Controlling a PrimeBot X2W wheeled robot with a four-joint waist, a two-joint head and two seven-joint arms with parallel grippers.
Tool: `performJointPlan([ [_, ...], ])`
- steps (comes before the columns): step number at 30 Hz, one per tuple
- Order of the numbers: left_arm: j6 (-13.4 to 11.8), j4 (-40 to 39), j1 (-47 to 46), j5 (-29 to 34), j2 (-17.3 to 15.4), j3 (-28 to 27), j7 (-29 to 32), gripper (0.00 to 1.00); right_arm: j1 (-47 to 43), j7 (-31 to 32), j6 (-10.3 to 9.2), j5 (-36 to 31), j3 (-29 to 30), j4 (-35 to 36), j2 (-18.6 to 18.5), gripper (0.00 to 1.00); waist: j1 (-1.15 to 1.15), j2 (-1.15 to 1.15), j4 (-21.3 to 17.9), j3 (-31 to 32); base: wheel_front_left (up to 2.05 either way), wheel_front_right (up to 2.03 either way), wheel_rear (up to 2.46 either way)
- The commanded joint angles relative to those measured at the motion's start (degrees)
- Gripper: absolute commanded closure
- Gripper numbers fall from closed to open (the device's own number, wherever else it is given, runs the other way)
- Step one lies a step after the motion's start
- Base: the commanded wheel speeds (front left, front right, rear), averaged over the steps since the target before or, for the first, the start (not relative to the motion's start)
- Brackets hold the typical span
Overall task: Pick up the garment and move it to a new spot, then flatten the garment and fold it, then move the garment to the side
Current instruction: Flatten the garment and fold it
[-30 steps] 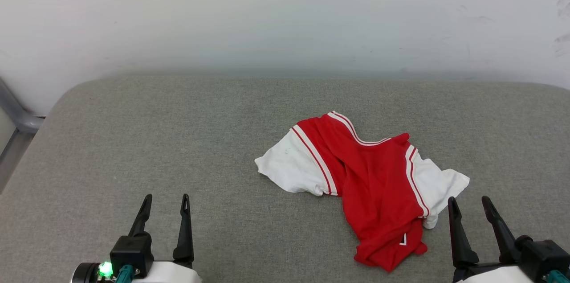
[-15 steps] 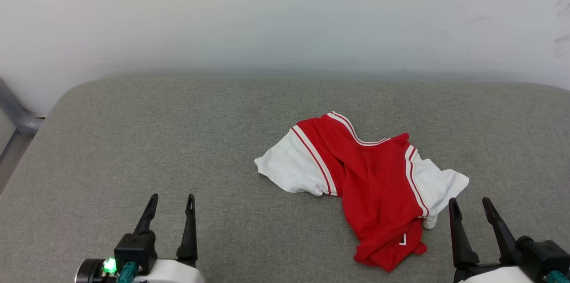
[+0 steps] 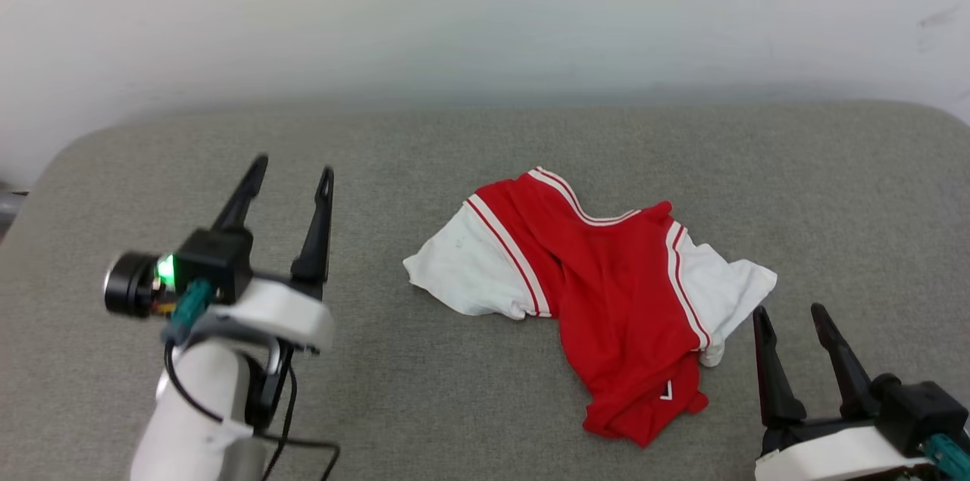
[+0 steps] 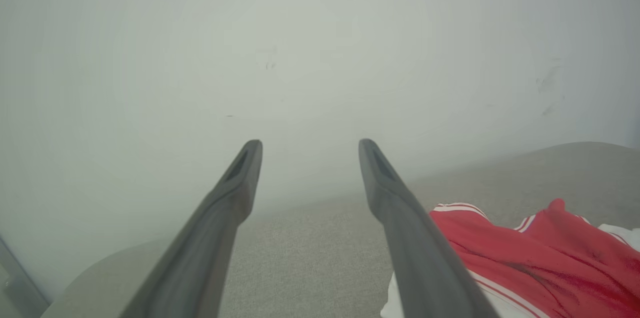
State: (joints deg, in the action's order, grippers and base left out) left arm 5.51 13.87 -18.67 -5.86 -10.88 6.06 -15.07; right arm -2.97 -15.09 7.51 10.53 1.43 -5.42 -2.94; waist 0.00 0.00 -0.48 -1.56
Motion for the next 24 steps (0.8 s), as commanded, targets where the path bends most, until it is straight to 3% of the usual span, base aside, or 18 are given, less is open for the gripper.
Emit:
performJointPlan([
  [1, 0.4, 0.6, -2.0, -0.1, -0.4, 0.5, -0.2, 0.00, 1.2, -0.1, -0.04, -0.2, -0.1, 0.5, 0.1, 0.00, 0.00, 0.00, -0.8, -1.1, 0.00, 0.00, 0.00],
  [7, 1.7, 5.0, -12.8, -1.2, -2.8, 4.9, 0.5, 0.00, 2.6, -0.1, -0.04, -0.9, 0.3, 1.3, 0.1, 0.00, 0.00, 0.00, -2.2, -3.9, 0.00, 0.00, 0.00],
  [12, 1.9, 8.2, -20.5, -5.0, -5.3, 12.0, 5.1, 0.00, 3.6, -0.1, -0.04, -1.0, 0.6, 1.7, 0.1, 0.00, 0.00, 0.00, -2.8, -5.8, 0.00, 0.00, 0.00],
  [16, 1.9, 10.3, -25.8, -10.9, -8.0, 19.3, 11.8, 0.00, 4.5, -0.1, -0.04, -0.9, 0.3, 2.0, 0.1, 0.00, 0.00, 0.00, -3.2, -7.2, 0.00, 0.00, 0.00],
  [24, 1.9, 15.4, -32.5, -24.6, -11.9, 31.9, 32.5, 0.00, 5.4, -0.1, -0.04, -0.6, 0.0, 2.1, 0.1, 0.00, 0.00, 0.00, -3.9, -9.2, 0.00, 0.00, 0.00],
])
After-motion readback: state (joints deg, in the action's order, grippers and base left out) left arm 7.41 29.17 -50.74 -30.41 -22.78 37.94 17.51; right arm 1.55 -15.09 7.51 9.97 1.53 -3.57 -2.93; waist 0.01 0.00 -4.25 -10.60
